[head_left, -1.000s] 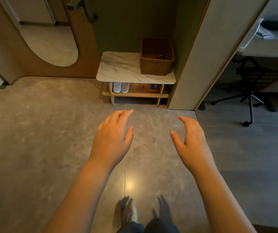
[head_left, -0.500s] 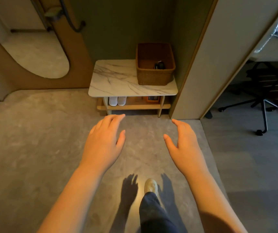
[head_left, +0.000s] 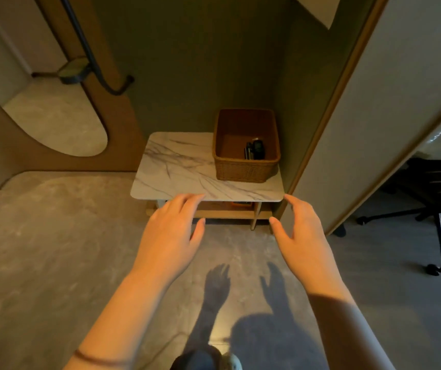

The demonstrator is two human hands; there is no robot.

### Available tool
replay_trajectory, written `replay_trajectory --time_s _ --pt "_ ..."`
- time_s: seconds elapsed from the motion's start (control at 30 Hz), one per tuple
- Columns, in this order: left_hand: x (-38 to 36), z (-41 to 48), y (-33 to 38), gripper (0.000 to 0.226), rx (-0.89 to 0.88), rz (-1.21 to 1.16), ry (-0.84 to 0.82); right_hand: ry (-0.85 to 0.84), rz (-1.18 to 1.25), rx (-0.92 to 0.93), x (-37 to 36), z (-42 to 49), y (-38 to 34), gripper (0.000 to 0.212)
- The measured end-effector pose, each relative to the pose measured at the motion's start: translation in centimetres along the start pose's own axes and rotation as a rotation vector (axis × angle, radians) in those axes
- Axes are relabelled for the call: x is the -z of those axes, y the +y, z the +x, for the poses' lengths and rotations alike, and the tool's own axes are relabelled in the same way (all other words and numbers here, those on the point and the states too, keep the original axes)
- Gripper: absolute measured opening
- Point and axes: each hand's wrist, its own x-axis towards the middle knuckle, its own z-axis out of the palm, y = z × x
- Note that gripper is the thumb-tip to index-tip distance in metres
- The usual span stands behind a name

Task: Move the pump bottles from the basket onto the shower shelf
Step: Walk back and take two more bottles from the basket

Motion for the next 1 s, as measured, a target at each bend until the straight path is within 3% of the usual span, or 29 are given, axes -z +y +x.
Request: replay_trajectory --time_s 0.17,0.37,0.63,0.77,1.0 --pt "-2.4 6.3 -2.0 0.044 0.040 -0.024 0.001 -0.072 -0.011 0.003 -1.2 6.8 1.4 0.059" --pt "-6.5 15.7 -4.7 0.046 0.028 -0.088 -0.023 -0.001 -0.127 0.019 -3.0 16.0 2.9 0.057" --pt "-10.1 31.0 -10.8 0.043 0.030 -0.158 0.026 -0.027 -0.157 -0.040 -6.0 32.7 2.6 0.056" --pt "-12.9 37.2 -11.2 0.042 -0.042 -0.161 -0.031 0.016 -0.122 -0.084 -7.2 38.2 3.4 0.056" --pt "-18.0 44.5 -11.3 0.045 -0.033 -0.176 -0.140 -0.114 -0.078 -0.219 -8.3 45.0 8.3 0.059"
